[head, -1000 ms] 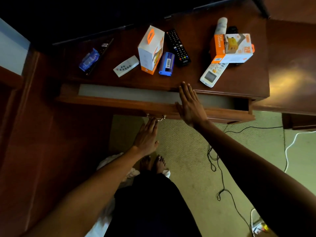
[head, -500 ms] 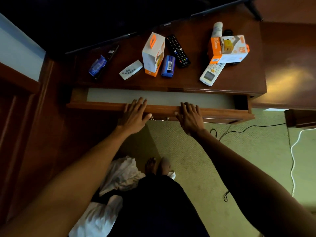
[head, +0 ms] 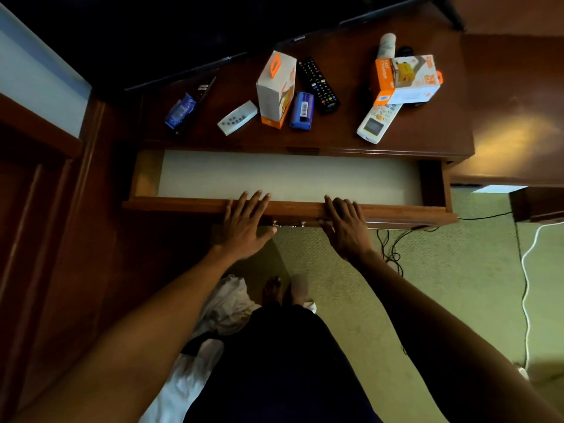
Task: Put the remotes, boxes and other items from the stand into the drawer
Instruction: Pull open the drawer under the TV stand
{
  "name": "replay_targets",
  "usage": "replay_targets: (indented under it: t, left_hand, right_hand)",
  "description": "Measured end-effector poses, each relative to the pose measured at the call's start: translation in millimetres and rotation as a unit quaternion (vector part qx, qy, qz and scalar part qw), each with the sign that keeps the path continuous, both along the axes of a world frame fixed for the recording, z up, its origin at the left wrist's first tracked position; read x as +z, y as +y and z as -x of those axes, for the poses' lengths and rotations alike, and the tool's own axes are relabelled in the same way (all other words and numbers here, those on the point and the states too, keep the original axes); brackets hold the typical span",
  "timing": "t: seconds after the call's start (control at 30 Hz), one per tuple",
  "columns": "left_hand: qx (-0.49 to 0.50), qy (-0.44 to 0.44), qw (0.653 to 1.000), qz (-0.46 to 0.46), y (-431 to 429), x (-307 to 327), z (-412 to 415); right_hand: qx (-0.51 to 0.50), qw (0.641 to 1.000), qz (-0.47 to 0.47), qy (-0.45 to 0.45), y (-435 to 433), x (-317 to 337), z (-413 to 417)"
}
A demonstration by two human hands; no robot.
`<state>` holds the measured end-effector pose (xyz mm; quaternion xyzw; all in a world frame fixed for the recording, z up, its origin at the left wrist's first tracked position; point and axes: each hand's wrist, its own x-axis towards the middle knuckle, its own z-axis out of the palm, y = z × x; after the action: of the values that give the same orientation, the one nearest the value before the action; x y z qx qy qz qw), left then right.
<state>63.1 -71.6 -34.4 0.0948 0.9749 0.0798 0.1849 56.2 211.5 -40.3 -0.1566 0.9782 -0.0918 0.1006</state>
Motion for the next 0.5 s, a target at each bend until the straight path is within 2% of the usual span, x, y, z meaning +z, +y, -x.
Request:
replay_targets:
  t: [0.5]
  left_hand:
    - [0.023, 0.015, 0.999, -0.027, 5.1, -4.8, -88.1]
  right_hand:
    - [-0.003, 1.0, -0.003, 0.021, 4.0, -2.8, -81.2]
